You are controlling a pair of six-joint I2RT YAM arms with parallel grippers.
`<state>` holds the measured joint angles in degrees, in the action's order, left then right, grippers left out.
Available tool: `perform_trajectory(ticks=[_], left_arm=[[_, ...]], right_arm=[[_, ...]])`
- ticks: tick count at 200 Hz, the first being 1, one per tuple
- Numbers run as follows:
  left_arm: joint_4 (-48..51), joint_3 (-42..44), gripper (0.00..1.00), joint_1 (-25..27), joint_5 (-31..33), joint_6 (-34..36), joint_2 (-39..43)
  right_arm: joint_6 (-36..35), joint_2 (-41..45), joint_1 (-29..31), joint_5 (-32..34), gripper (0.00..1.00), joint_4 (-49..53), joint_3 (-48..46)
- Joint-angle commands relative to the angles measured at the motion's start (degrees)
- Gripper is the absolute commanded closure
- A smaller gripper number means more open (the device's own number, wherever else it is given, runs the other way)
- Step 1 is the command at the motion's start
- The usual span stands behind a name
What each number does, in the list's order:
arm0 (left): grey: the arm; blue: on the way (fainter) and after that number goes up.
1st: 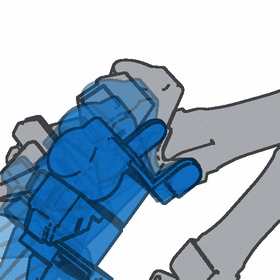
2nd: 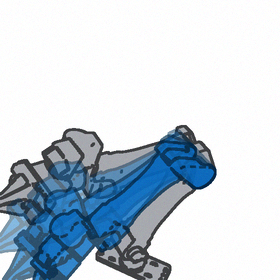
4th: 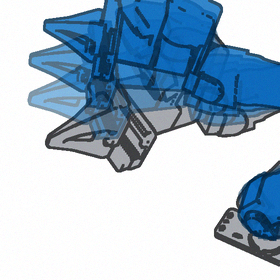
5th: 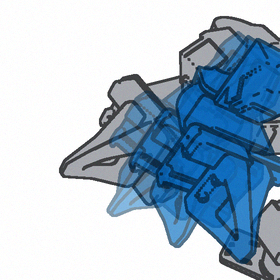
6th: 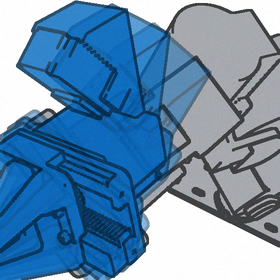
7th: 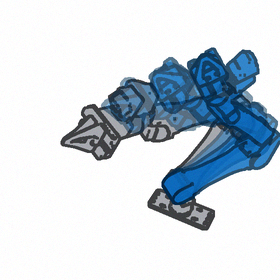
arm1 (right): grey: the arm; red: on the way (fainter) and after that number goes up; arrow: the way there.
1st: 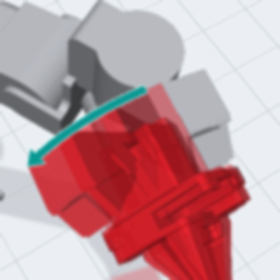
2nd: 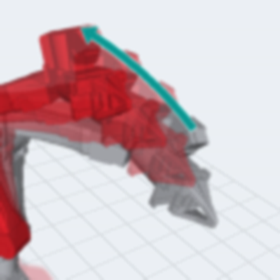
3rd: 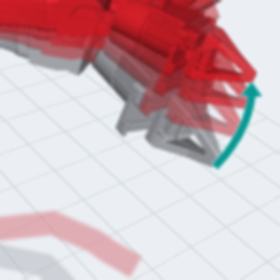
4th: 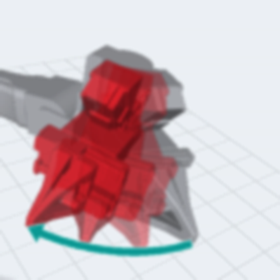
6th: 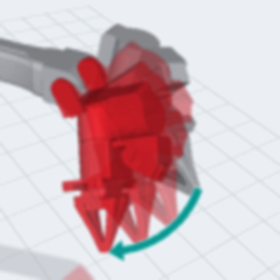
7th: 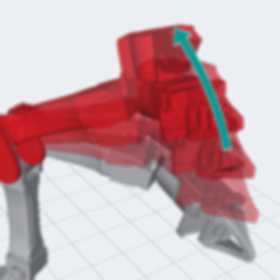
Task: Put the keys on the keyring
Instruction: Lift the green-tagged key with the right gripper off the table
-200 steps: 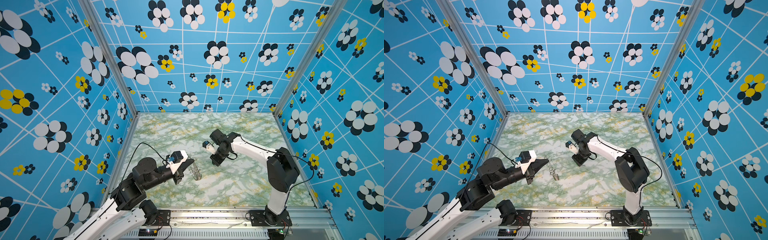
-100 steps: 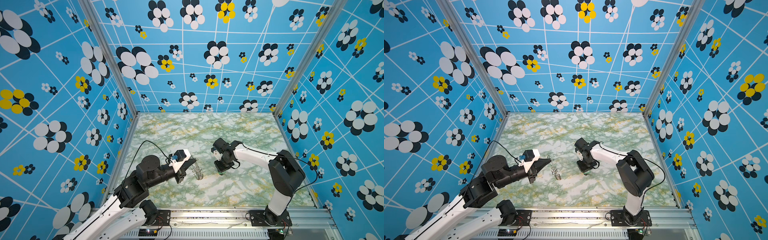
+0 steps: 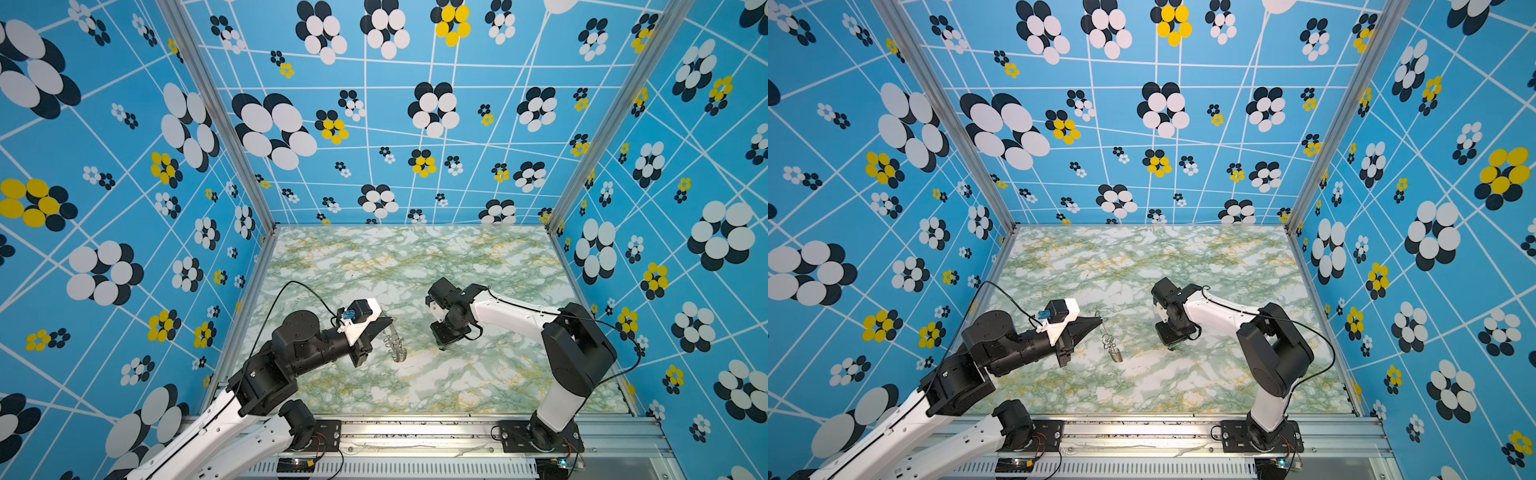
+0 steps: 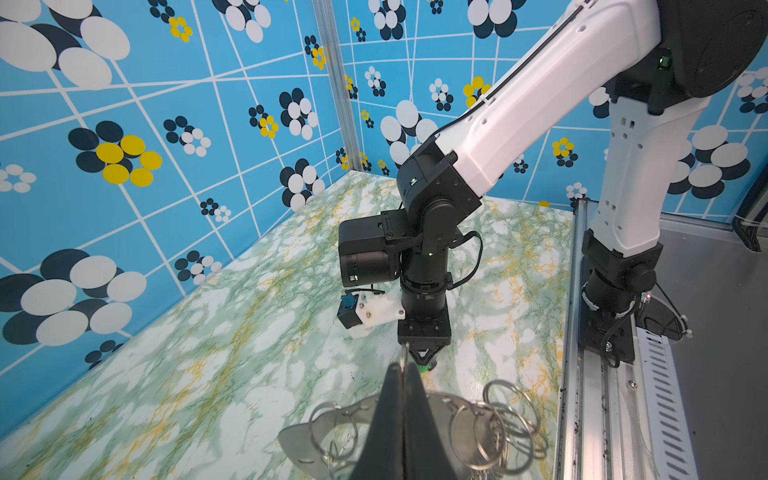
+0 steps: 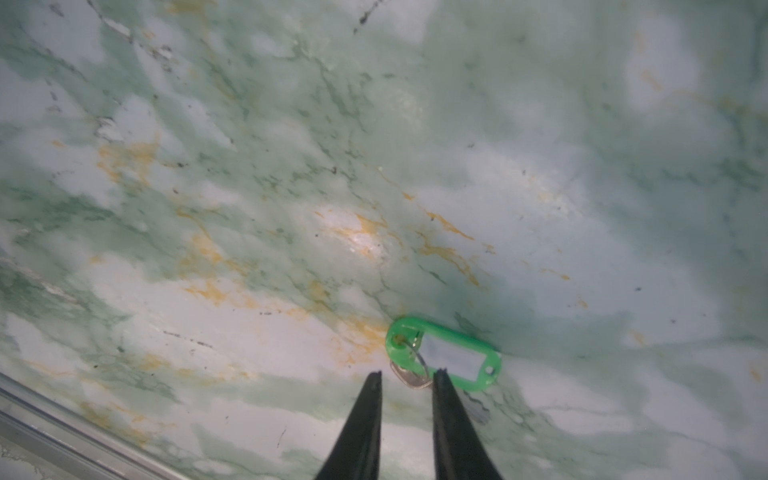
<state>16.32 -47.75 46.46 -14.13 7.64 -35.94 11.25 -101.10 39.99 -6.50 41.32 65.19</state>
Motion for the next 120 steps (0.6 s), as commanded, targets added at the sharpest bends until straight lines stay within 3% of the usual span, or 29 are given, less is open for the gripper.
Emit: perform_trajectory(ticks=[1, 87, 120], left_arm=[[-2.87, -2.17, 1.00, -0.22, -0.97, -0.17, 0.42], [-2.87, -2.12, 1.00, -0.09, -0.83, -0.17, 0.39], [-3.22, -2.01, 1.00, -0.08, -0.96, -0.17, 0.19]], right_arm=[[-1.08, -2.05, 0.09, 0.27, 0.77, 0.80, 0.82], [-1.51, 1.36, 0.05, 0.39, 1.00, 1.03, 0.38], [-3.40, 8.08, 0.07, -8.70, 1.00, -3.98, -1.86]])
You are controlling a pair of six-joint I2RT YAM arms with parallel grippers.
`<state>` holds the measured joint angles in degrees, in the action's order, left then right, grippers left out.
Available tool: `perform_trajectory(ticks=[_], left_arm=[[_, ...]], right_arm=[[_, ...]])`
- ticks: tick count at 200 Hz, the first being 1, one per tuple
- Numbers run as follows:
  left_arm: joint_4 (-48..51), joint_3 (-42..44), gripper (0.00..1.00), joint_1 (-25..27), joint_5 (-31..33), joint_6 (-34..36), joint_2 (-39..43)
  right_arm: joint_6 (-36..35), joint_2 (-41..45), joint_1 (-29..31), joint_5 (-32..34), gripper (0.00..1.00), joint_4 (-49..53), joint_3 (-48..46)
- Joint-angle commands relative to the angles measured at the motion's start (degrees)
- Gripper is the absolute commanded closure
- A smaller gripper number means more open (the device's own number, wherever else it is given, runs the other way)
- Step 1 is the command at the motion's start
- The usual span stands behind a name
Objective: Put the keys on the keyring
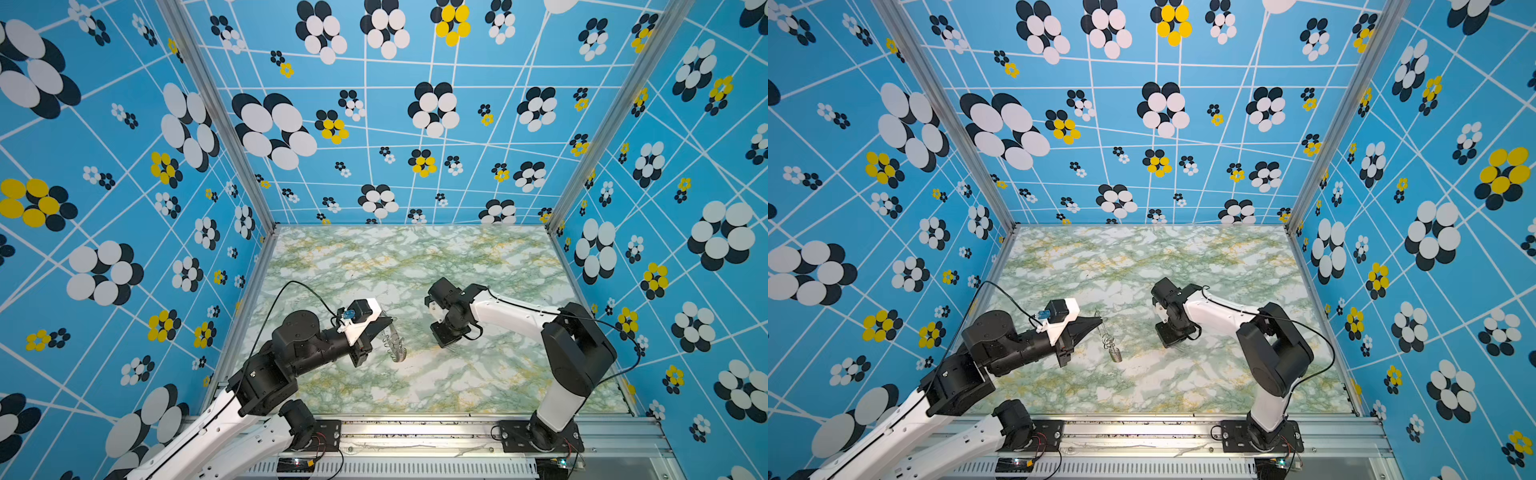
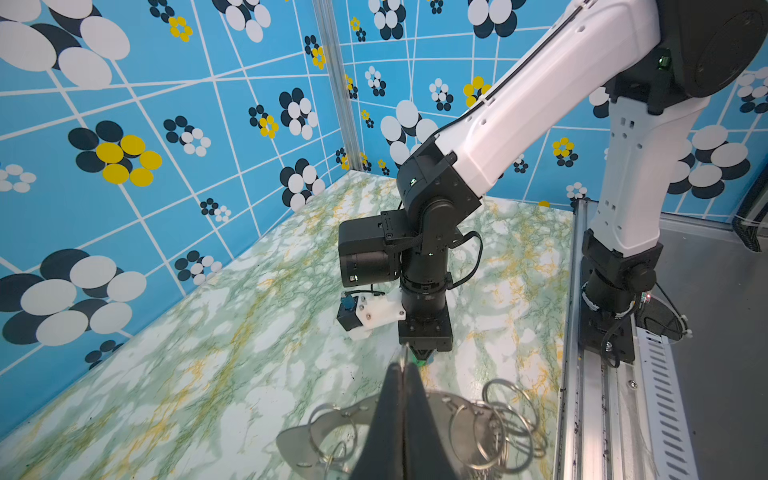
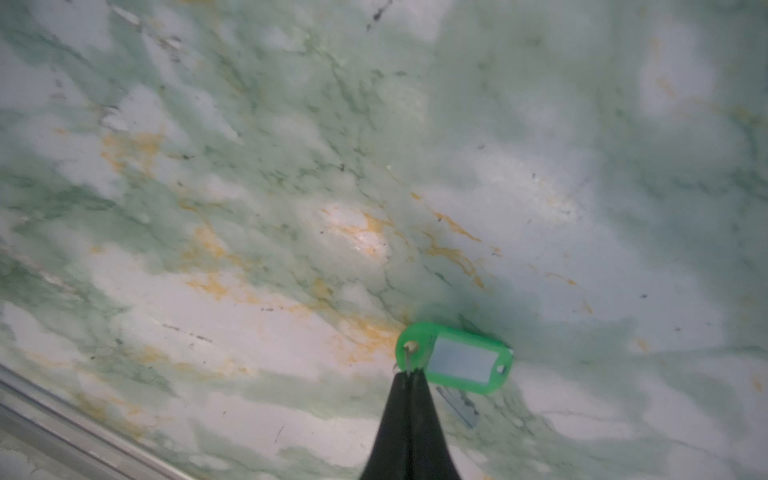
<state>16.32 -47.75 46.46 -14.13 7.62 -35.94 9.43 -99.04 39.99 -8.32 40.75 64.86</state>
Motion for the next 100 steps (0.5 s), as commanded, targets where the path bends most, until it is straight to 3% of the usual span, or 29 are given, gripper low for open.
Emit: perform_trajectory(ticks=[1, 30, 56, 80, 100], left_arm=[[-3.26, -2.01, 1.00, -0.11, -0.97, -0.15, 0.22], [-3.49, -2.15, 1.00, 0.03, -1.21, -0.32, -0.09], [-3.31, -2.35, 1.00, 0.12, -1.07, -0.06, -0.22], [-3.23, -2.92, 1.00, 0.37, -1.16, 0.51, -0.83], [-3.41, -3.44, 1.00, 0.81, -1.31, 1.19, -1.64]], right_arm=[[-1.64, 6.22, 0.08, -7.15, 1.00, -3.49, -1.60], [-3.69, 8.43, 0.34, -10.74, 1.00, -2.33, -0.80], [-6.67, 12.11, 0.86, -8.04, 1.00, -1.71, -0.96], [-9.59, 19.64, 0.88, -6.19, 1.00, -5.59, -3.61], [-12.90, 26.47, 0.88, -9.24, 1.00, -8.74, -5.18]])
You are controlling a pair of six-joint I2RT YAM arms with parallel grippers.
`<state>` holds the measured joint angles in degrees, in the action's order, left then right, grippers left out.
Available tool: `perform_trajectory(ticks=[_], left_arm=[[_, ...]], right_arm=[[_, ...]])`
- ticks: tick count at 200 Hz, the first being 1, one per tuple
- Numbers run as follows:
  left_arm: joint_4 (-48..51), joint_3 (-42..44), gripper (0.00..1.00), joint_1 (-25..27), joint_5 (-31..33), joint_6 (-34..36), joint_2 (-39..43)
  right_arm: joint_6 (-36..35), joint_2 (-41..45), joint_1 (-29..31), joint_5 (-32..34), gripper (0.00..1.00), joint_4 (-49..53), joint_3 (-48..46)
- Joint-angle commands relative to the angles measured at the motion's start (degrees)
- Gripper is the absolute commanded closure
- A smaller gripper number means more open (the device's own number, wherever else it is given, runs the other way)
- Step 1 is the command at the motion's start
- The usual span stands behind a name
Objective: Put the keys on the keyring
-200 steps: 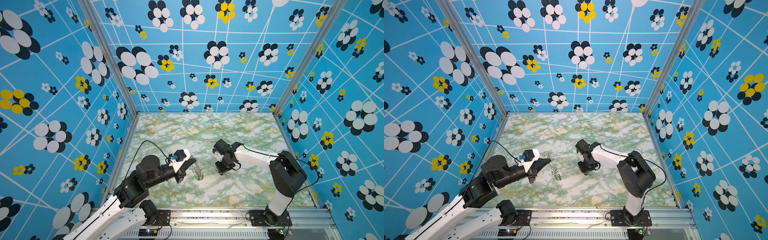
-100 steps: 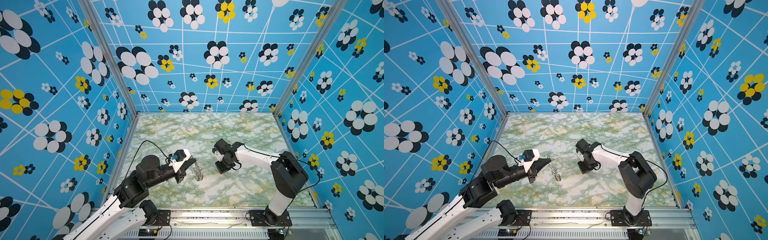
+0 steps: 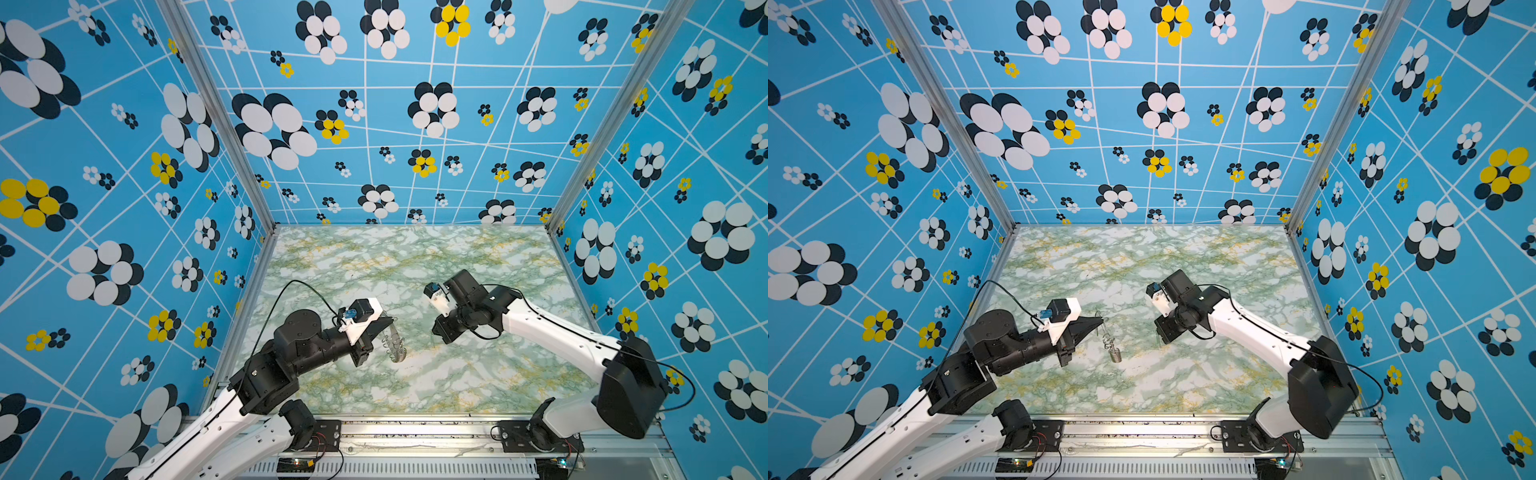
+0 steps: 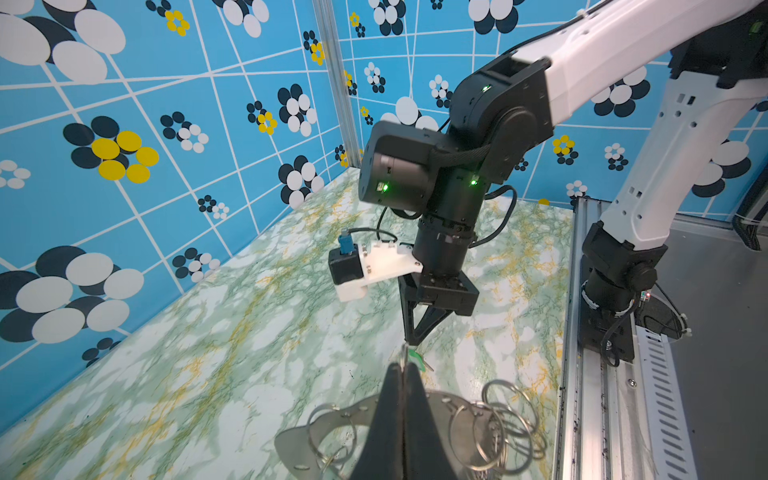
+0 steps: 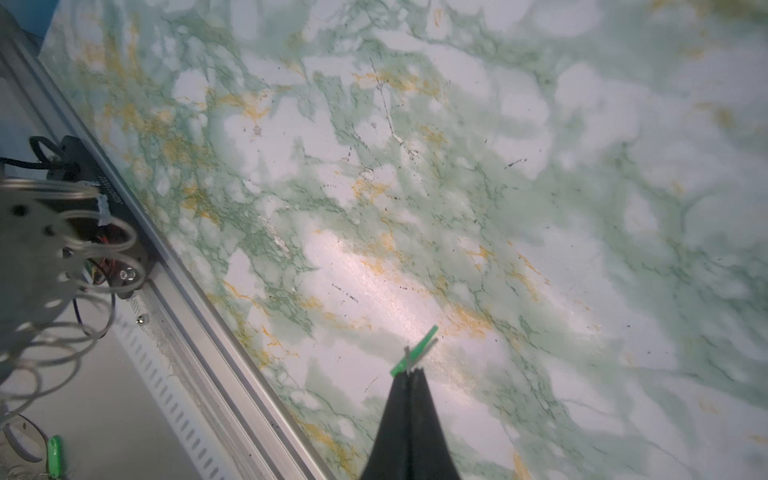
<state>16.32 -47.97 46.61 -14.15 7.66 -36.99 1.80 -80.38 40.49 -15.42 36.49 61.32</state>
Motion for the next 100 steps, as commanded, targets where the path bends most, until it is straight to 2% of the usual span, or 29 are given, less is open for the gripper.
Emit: perform_trajectory(ticks=[1, 16, 40, 100], left_arm=[[-3.40, -3.25, 1.00, 0.66, -1.30, 1.18, -0.61], [-3.57, -3.84, 1.00, 1.25, -1.36, 2.05, -1.36], [-4.09, -5.28, 1.00, 2.41, -1.07, 3.51, -2.78], [-4.97, -10.88, 1.00, 6.39, -1.32, 8.40, -8.28]], right_arm=[[-5.39, 8.23, 0.38, -2.28, 1.00, -4.75, -1.77], [-7.73, 14.26, 0.38, -5.37, 1.00, -8.65, -3.51], [-7.85, 23.74, 0.37, -6.84, 1.00, -17.56, -6.91], [-9.80, 29.64, 0.13, -16.00, 1.00, -19.62, -1.02]])
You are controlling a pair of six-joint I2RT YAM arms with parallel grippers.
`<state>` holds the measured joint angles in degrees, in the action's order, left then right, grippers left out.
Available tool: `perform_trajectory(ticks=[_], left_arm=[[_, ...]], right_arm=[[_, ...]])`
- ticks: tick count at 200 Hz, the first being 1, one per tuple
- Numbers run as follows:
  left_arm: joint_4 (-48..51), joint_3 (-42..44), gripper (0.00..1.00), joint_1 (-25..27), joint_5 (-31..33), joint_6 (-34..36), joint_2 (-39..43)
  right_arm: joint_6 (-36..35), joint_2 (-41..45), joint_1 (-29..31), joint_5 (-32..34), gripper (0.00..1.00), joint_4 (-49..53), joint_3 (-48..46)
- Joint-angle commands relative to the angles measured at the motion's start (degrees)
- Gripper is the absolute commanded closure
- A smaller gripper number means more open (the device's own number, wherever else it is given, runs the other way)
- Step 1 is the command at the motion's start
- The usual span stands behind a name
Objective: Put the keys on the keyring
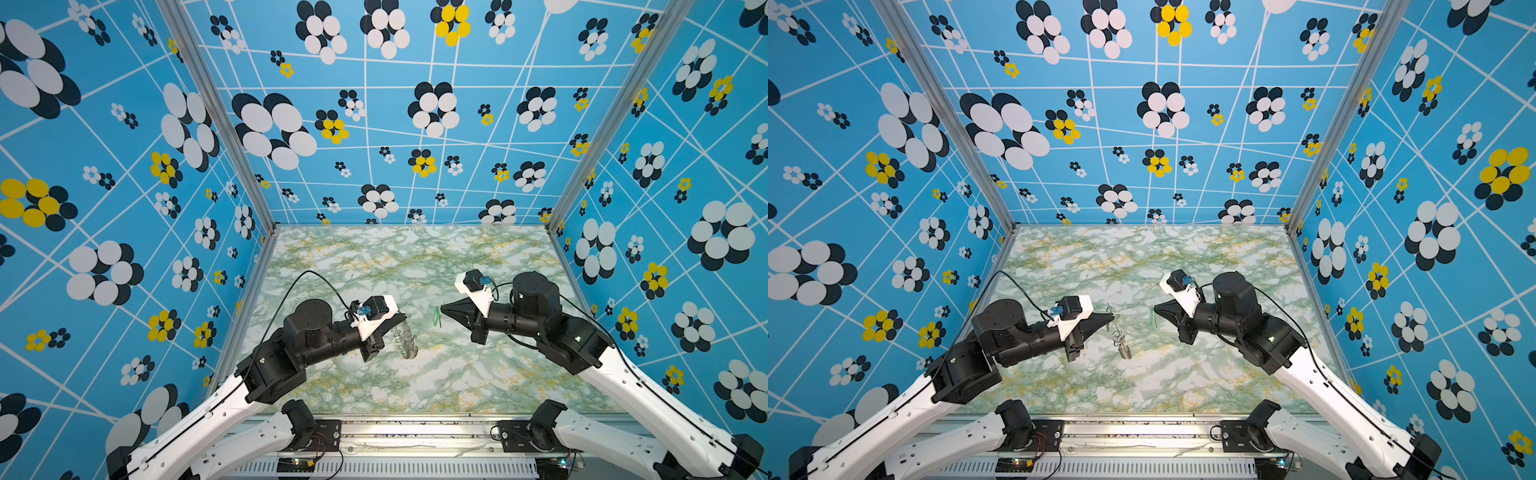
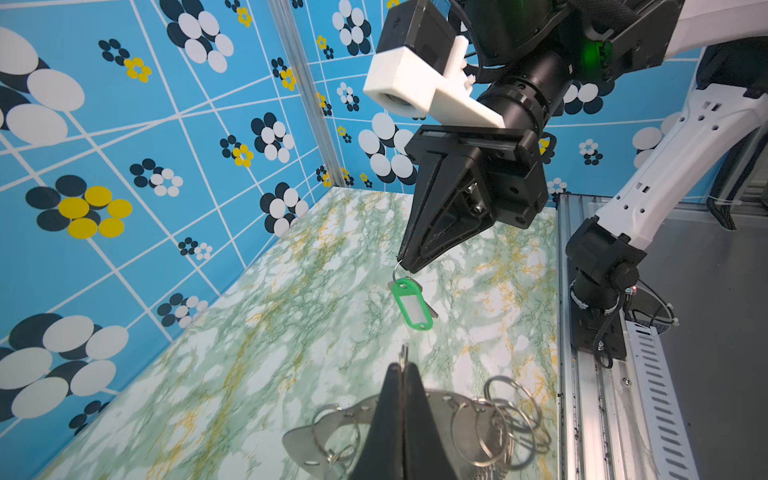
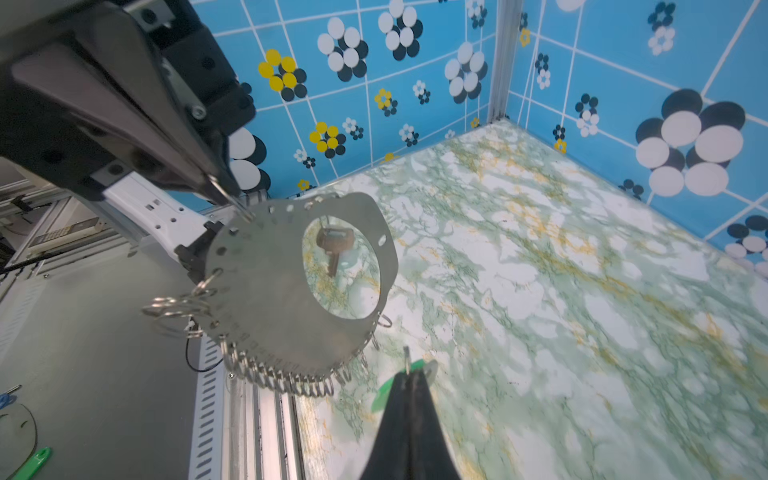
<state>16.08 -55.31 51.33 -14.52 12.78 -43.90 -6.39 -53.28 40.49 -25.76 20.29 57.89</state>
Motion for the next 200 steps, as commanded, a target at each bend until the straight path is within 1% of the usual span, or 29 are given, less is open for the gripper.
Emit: perform_trajectory(ticks=[1, 43, 82, 120, 148, 200], left_arm=[[-4.82, -3.65, 1.00, 1.76, -0.95, 3.34, -1.41], [-3.94, -7.51, 1.00, 5.47, -0.42, 8.74, -5.17], [-7.43, -8.64, 1.00, 6.81, -3.03, 11.25, -6.80], [-9.49, -10.71, 1.00, 8.32, -4.66, 12.60, -8.78], [-12.40, -11.32, 1.00, 8.61, -6.23, 11.12, -9.68], [-12.63, -12.89, 1.00, 8.77, -8.62, 8.95, -11.27]], right_arm=[[-1.61, 2.54, 0.13, -5.66, 1.00, -3.43, 2.41], [-0.40, 4.80, -0.60, -11.99, 1.00, -2.93, 6.49], [-3.30, 5.61, -0.68, -15.58, 1.00, 4.20, 10.83], [-5.82, 6.76, -0.68, -15.79, 1.00, 8.33, 13.15], [-8.62, 7.37, -0.68, -15.24, 1.00, 10.76, 13.61], [-12.61, 8.14, -0.72, -14.14, 1.00, 12.58, 14.70]])
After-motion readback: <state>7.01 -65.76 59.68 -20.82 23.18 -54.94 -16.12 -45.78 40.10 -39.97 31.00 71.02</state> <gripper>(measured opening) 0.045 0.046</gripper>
